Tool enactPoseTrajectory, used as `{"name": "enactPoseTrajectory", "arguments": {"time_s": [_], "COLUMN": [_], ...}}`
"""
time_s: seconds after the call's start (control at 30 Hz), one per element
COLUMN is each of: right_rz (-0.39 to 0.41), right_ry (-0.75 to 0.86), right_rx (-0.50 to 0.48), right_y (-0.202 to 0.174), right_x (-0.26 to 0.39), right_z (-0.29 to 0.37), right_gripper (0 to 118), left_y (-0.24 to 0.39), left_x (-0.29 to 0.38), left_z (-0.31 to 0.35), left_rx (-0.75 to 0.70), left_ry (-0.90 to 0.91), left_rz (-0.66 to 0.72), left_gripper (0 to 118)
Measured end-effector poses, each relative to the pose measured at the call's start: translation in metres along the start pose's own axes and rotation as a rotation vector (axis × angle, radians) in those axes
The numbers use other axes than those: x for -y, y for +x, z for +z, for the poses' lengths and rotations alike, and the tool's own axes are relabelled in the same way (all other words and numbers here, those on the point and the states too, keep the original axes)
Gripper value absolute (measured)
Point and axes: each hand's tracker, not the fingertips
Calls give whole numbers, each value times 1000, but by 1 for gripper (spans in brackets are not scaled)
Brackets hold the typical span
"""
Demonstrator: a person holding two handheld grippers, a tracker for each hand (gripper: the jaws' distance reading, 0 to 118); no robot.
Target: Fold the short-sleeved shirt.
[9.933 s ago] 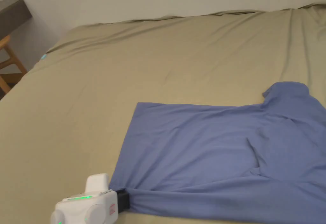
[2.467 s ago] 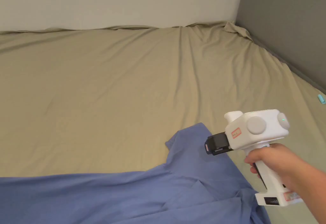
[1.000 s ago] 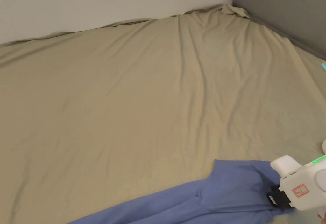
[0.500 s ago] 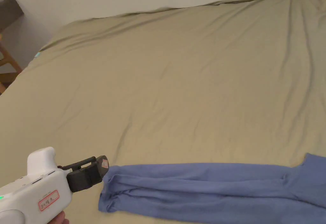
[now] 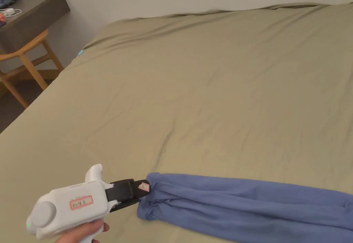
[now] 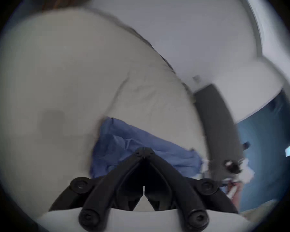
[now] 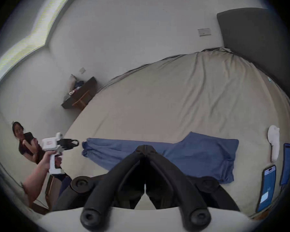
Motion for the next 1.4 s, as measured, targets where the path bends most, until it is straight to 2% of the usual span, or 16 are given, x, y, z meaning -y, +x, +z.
{"name": "enactPoseTrajectory", "arguments": {"time_s": [0.1,0.13,0.17,0.2,0.23,0.3,0.37,0.53,0.6,0.67,0.77,0.8,0.83,0.9,1.03,1.4], "right_rz": [-2,-4,-8,-8,-10,-20,-24,-26,-38,-43,-40,-39,-40,-45,-43,-26], "right_ry": [-8,-5,-9,-2,0,-6,-12,-26,-15,-11,-3,0,2,7,14,18], "right_rx": [-42,-57,-76,-82,-90,-116,-128,-145,-180,-188,-190,-188,-185,-175,-153,-133], "right_y": [1,1,1,0,0,0,0,-6,-7,-9,-11,-11,-11,-12,-11,-20], "right_x": [-5,-5,-6,-6,-5,-4,-3,-6,-7,-10,-12,-12,-13,-14,-19,-21], "right_z": [2,3,3,3,3,0,-5,-15,-16,-17,-17,-17,-17,-15,-9,-8], "right_gripper": [2,2,2,2,2,2,2,2,2,2,2,2,2,2,2,2], "left_y": [-32,-39,-45,-51,-52,-53,-56,-24,-16,-15,-10,-19,-26,-34,-21,-21], "left_x": [-20,-24,-28,-30,-24,-24,-33,-19,-15,-6,12,10,8,11,6,-49], "left_z": [-22,-27,-34,-41,-44,-37,-48,-68,-72,-84,-101,-98,-93,-80,-50,29], "left_rx": [-6,-31,-47,-69,3,90,73,-12,21,150,-44,-36,72,97,-59,-266], "left_ry": [-74,-128,-185,-243,-274,-156,-174,-173,-195,-304,-288,-255,-226,-183,-160,-105], "left_rz": [5,-9,-17,-28,36,70,76,-111,-152,-43,-179,-152,-12,126,-71,-66], "left_gripper": [0,34,88,118,118,118,118,118,115,73,44,30,30,26,22,19]}}
